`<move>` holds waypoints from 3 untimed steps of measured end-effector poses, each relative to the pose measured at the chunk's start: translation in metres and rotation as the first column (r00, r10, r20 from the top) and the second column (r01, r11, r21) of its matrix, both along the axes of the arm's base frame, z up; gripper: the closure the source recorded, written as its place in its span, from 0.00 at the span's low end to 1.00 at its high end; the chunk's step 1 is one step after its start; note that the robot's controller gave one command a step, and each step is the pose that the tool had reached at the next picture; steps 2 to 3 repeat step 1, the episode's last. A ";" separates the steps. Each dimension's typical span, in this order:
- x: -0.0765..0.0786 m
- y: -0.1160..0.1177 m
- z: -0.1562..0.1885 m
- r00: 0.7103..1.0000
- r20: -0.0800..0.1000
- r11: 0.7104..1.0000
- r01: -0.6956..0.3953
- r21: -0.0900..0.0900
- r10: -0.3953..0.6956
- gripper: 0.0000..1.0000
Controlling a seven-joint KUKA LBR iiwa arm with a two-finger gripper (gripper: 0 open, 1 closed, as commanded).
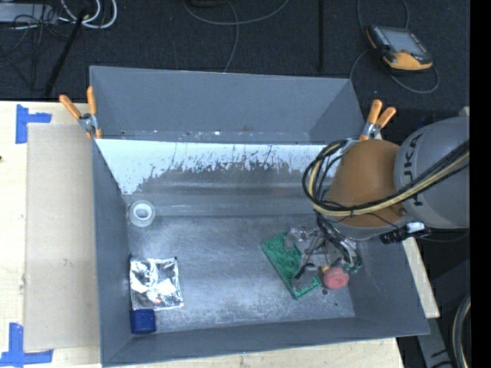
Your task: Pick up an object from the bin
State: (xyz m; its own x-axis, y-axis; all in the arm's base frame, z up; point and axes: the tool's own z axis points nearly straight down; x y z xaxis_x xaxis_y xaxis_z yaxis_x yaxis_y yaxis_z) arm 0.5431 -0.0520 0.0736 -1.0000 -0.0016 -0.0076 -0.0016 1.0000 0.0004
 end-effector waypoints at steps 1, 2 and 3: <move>-0.013 0.011 0.154 0.999 0.000 0.999 0.046 0.000 -0.046 1.00; -0.013 0.011 0.154 0.999 0.000 0.999 0.046 0.000 -0.046 1.00; -0.013 0.011 0.154 0.999 0.000 0.999 0.046 0.000 -0.046 1.00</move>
Offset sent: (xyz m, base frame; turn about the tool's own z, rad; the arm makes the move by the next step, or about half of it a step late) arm -0.0149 0.0108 0.1499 0.0479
